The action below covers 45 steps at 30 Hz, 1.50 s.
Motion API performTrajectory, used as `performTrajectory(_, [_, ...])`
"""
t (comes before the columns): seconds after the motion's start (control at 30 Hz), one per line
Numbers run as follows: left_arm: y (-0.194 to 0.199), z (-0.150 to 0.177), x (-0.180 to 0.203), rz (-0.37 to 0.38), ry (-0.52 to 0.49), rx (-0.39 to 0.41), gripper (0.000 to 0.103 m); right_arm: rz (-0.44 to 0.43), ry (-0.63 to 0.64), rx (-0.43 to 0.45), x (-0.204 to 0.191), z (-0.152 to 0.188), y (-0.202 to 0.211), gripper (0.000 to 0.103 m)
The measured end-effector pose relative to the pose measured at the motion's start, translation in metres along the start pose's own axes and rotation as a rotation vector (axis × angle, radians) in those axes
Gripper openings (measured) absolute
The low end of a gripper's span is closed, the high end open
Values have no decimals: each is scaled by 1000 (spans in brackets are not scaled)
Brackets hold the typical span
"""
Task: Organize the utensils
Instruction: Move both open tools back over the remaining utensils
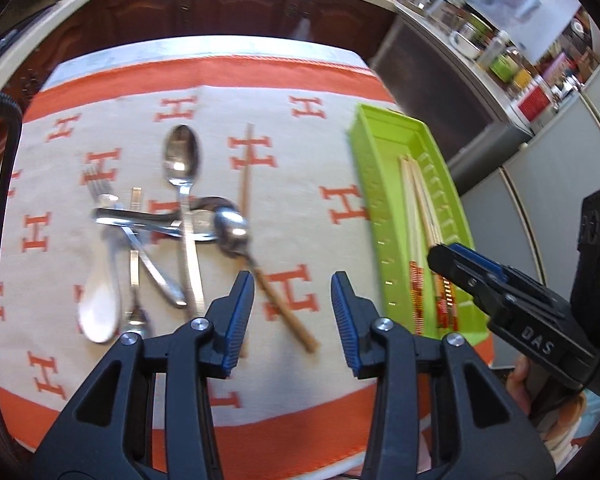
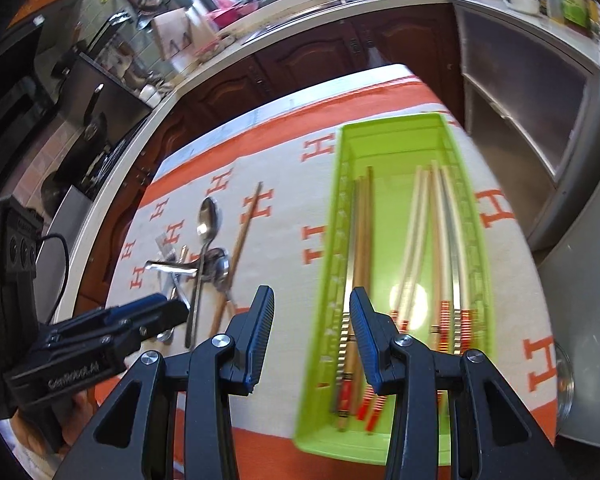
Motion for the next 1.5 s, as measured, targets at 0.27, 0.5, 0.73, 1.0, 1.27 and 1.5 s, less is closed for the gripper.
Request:
performTrajectory(0.27, [4, 9, -44, -129, -3, 24, 37, -17, 122, -30, -56, 10, -16, 40])
performTrajectory(0.5, [-5, 16, -71, -131, 30, 10, 37, -9, 195, -70, -88, 16, -44, 40])
performTrajectory(0.73, [-21, 22, -90, -63, 84, -11, 37, -3, 231, -128, -96, 20, -79, 40])
performTrajectory(1.0, [-43, 28, -101, 21, 144, -43, 37, 1, 267, -186, -99, 21, -116, 35])
performTrajectory(1.27, [-62, 24, -101, 54, 168, -64, 37, 1, 304, -236, -106, 27, -150, 26])
performTrajectory(1.5, [-66, 20, -101, 78, 185, -72, 37, -25, 313, -236, -117, 23, -170, 17])
Point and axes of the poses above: each gripper's, at about its wrist camera, not at the fingertips, and y roughly against the way its jaws point, x to its right, z to its underside, the point moved 10 cm from there along -y, roughly the way its jaws point, and after that the axes turned 9 degrees about -y, right-handed, at the moved point
